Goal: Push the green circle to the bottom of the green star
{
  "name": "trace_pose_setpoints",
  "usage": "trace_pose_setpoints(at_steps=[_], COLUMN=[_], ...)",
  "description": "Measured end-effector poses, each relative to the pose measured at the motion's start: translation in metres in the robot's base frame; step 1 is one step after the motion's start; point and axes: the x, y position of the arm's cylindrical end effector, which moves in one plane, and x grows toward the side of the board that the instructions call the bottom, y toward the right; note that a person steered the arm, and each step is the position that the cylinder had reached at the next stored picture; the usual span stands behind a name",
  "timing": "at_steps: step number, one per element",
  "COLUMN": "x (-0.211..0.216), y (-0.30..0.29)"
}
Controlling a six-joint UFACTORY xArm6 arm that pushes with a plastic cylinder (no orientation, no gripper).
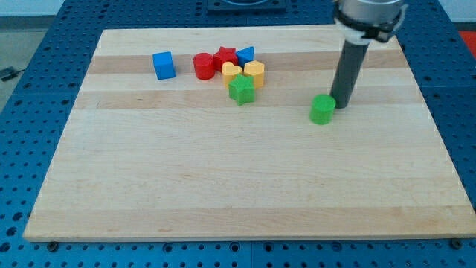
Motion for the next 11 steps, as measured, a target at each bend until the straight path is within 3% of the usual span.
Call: trace_pose_setpoints(at_steps=[2, 4, 7, 10, 11], x=[0.048, 0.116, 0.096, -0.003, -0.018], y=[-0.073, -0.100, -0.112, -0.114, -0.115])
